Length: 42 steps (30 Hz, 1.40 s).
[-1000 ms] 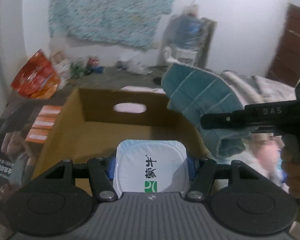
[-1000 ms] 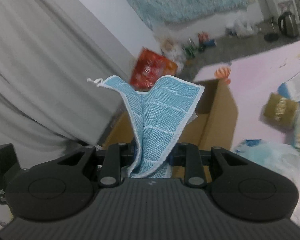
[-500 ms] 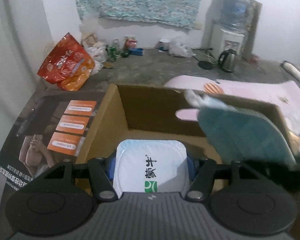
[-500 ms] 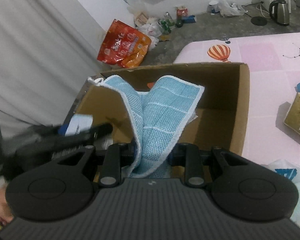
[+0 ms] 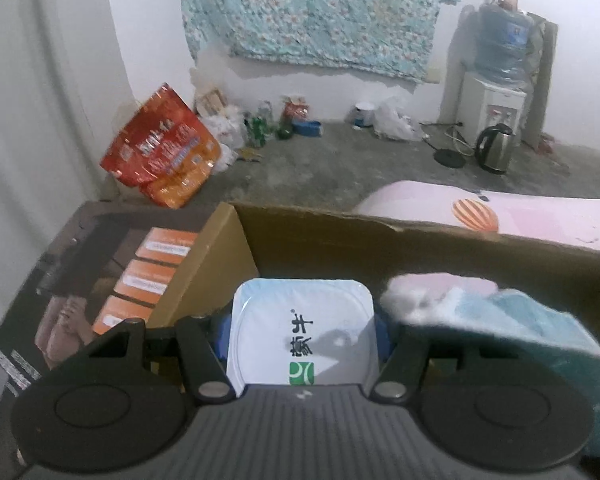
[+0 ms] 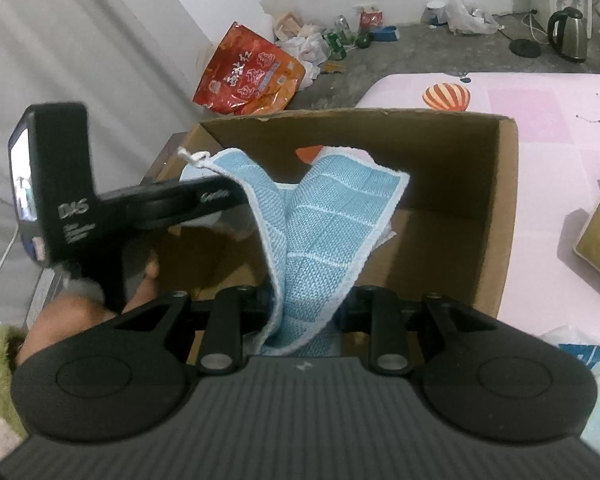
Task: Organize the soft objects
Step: 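Lower the towel and cup into the box and open both grippers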
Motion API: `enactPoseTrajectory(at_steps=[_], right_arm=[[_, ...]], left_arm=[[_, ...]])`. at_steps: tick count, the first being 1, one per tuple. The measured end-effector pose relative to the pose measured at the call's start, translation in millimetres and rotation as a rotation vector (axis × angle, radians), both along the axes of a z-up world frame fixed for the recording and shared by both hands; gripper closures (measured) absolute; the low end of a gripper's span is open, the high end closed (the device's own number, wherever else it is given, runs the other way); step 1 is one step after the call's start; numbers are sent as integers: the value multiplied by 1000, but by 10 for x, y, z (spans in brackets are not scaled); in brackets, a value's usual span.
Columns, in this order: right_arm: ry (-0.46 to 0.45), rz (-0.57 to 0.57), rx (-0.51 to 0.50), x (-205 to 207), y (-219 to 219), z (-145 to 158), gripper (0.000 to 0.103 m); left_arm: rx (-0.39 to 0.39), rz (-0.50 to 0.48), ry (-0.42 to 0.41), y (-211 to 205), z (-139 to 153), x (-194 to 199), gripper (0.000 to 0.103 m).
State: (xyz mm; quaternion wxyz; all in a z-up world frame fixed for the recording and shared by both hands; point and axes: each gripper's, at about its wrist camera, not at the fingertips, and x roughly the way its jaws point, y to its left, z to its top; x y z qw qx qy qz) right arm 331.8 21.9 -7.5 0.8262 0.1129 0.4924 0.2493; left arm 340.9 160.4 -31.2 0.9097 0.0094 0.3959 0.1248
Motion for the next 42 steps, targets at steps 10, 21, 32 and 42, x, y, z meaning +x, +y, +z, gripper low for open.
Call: enactPoseTrajectory(at_steps=[10,21,32,42], right_arm=[[2,9,-6,28,14,-7,78],[126,-51,74,374,211,-71,76],[254,-118,116,587,638,-682,54],[185,-120,138,461,557,-429,23]], left_arm=[[-4,12,-30,27,161,-40,31],[-111,83,-67,260,700,-491,25],[-133,118,-99,473,831,-745,24],[-145,108,-111,484,849,-820,24]])
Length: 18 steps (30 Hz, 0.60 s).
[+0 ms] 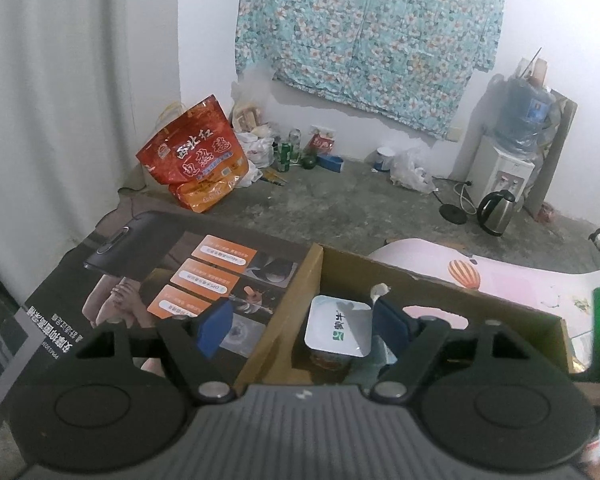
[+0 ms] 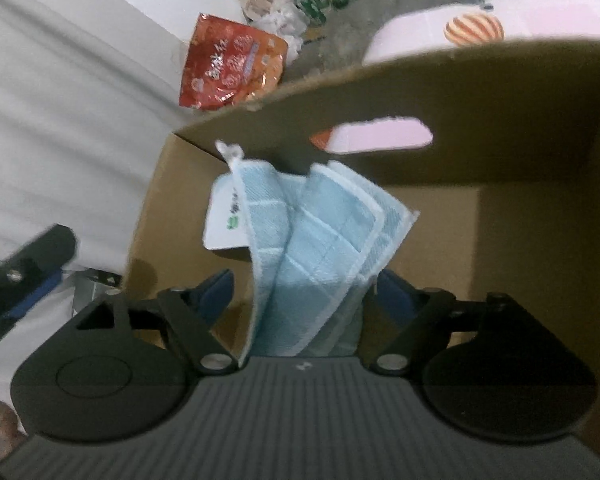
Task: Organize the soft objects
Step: 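Withdraw both grippers from the box back over the table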
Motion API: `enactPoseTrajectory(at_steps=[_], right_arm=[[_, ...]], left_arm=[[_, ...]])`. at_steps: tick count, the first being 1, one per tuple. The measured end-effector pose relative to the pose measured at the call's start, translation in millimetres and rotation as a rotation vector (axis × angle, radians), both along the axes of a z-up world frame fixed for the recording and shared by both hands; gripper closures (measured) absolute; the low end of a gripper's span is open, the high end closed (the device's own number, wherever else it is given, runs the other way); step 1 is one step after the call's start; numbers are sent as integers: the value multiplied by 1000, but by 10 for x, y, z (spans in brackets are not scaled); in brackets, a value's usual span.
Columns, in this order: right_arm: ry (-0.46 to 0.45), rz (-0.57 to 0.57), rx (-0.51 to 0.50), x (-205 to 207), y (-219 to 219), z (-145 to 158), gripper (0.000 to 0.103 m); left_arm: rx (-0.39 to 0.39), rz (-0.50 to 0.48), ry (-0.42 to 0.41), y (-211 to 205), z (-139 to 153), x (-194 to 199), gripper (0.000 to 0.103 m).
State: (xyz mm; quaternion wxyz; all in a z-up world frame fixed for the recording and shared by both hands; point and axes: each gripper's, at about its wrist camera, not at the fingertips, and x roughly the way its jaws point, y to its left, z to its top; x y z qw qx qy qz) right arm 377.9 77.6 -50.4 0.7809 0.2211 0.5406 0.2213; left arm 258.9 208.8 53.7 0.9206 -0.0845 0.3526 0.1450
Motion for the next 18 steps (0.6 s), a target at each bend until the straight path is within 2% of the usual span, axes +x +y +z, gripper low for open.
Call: enactPoseTrajectory(at_steps=[9,13,18], right_arm=[[-70,4,92,-236,-351,479,22],[-129,15,169,-500,-665,802,22],[-225,27,251,-956,-1267,1191,21]], left_arm=[[-17,1,-31,-30,158,-249,22],[-22,-26,-49,-143,294,-461,21],[-32,-104,-75,-392,438,-791,16]])
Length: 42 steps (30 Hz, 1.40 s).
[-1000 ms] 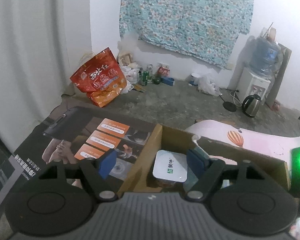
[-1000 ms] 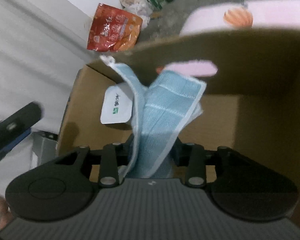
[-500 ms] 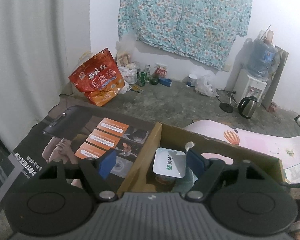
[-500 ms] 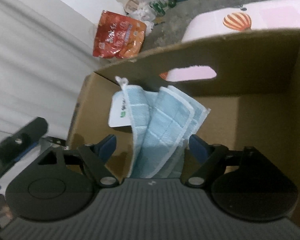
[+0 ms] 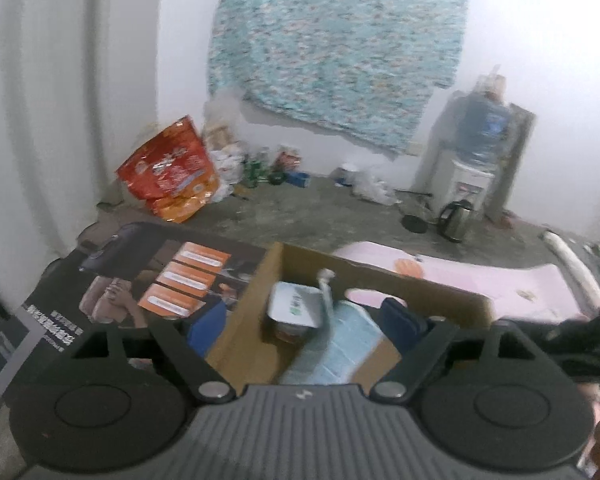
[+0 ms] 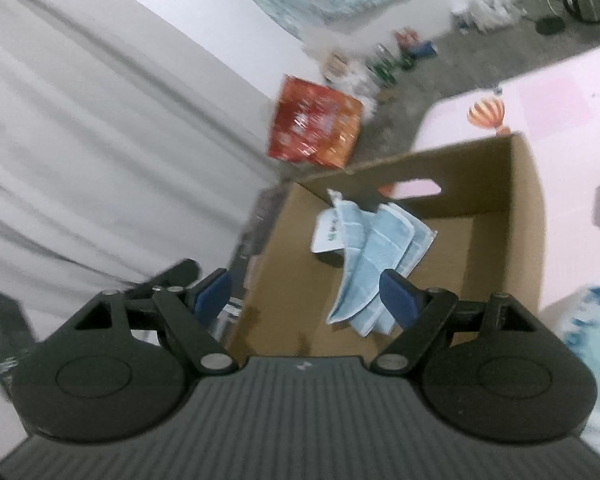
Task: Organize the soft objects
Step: 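Withdraw both grippers from the box back over the table, then reach the right gripper to the blue wet-wipes pack and grasp it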
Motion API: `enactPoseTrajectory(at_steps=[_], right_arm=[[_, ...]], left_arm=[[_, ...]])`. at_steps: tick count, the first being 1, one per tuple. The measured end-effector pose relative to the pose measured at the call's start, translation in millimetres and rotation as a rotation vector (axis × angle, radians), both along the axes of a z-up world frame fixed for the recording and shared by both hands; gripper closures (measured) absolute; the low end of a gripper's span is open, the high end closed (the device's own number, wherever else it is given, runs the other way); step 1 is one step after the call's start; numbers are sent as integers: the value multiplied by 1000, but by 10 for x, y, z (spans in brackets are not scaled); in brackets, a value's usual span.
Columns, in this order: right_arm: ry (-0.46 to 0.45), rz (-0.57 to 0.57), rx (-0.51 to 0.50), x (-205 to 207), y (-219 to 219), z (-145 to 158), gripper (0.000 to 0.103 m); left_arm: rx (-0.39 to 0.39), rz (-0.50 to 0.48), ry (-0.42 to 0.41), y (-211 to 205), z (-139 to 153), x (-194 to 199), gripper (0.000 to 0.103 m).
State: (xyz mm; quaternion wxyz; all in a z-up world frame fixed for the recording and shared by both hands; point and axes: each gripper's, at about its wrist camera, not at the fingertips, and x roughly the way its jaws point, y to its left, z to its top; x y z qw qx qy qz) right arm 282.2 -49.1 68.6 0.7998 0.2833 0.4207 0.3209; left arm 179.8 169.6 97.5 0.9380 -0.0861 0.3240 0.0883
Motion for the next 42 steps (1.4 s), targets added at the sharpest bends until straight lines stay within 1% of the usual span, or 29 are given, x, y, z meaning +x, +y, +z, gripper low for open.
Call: enactPoseTrajectory(at_steps=[3,6,10,14,17,21,24,26,30,33,36,39,42], right_arm=[[-56,-14,43,-313,-434,174,20],[-103,-49,60,-648,-923,300,19],[-145,-140,57,-1130,-1707,355,19],[-156,-263,22,-1603,-2438,253,17],[-143,-357,-10,-1942,-2887,96,17],[-90,-437,-33,-2244,-3262,-228,17],[-64,-476,-76,-2389,-3376,-452,17],[-49,-500,-99,-2398,-3431,-589,17],[-16,-508,-143,-2263,-3514,-854,17],[-12,-492,-252,-2050,-3436,-956,17],[-25,-446,-399,-1821,-3289,-1005,17],[-19,-384,-517,-1594,-3130,-1076,17],[-15,-357,-611,-1423,-3015,-1152,13]], left_arm=[[-3,-69,-6,-224,63,-214,15],[-19,-148,-9,-494,102,-436,12],[-40,-266,-28,-901,83,-732,10],[-44,-381,-42,-1358,-6,-962,9],[-22,-457,-52,-1779,-126,-1099,9],[26,-562,-58,-2320,-337,-1217,9],[60,-616,-48,-2685,-502,-1241,9],[66,-649,-32,-2868,-607,-1228,9],[82,-681,7,-3097,-785,-1151,10],[128,-665,25,-3208,-876,-1093,12],[124,-654,47,-3213,-927,-1047,14],[122,-634,65,-3181,-954,-1020,14],[122,-625,75,-3170,-979,-1009,14]])
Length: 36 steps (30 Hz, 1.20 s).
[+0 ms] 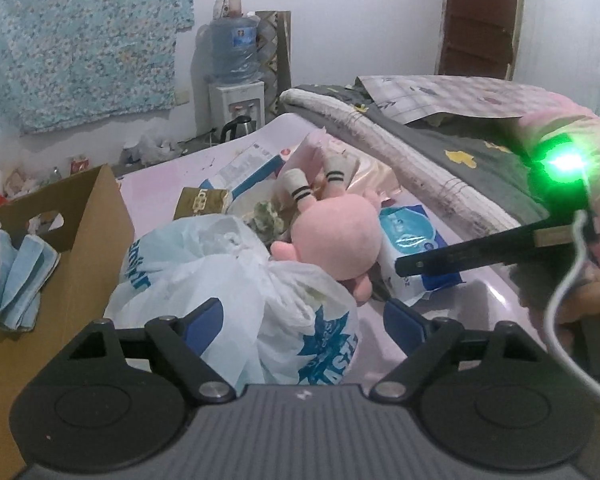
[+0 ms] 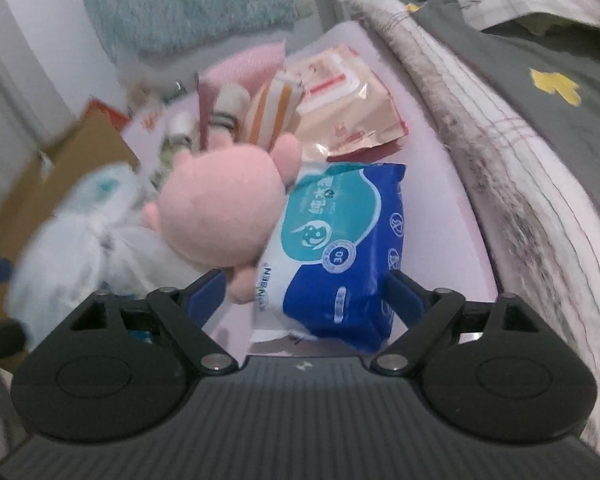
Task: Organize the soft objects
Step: 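Reach the right gripper to the blue wet-wipes pack and grasp it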
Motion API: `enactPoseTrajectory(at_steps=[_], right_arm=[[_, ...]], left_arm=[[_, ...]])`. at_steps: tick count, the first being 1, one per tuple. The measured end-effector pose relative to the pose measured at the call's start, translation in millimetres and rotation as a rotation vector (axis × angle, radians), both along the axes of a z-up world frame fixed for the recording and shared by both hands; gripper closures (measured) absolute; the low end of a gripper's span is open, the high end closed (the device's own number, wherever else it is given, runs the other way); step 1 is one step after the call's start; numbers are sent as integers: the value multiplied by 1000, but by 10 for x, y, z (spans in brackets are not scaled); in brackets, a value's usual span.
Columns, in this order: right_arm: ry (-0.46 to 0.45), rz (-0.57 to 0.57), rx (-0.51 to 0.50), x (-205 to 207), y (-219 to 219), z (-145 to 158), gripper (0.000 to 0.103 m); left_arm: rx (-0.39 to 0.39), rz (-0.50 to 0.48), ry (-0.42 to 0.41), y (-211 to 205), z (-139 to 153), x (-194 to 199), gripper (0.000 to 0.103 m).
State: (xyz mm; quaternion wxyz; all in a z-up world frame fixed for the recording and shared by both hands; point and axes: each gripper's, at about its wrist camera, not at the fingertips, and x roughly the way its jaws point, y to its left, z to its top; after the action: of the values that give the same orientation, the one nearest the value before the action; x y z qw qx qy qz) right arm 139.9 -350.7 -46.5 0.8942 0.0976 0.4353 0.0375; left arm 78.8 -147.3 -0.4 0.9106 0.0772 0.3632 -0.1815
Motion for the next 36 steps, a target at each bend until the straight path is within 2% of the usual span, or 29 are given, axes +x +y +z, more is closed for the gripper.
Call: enactPoseTrajectory(at_steps=[6,14,21,29,36], right_arm=[[19,19,-72,144,65,-131,15],[15,25,-39,2,-21,-117,22],[47,38,14,-442,-74,-83,22],[93,43,136,-1022,-28,-87,22],[98,27,231,-1291,9,-110,21]], left_arm=[[-6,13,22,0,-75,-6,14],[-66,25,42,105,-96,-110,13],[-120,-1,65,171,-94,-236,11],[-183,-110,125,92,-194,-412,11],[-228,-182,169,12,-306,-513,11]])
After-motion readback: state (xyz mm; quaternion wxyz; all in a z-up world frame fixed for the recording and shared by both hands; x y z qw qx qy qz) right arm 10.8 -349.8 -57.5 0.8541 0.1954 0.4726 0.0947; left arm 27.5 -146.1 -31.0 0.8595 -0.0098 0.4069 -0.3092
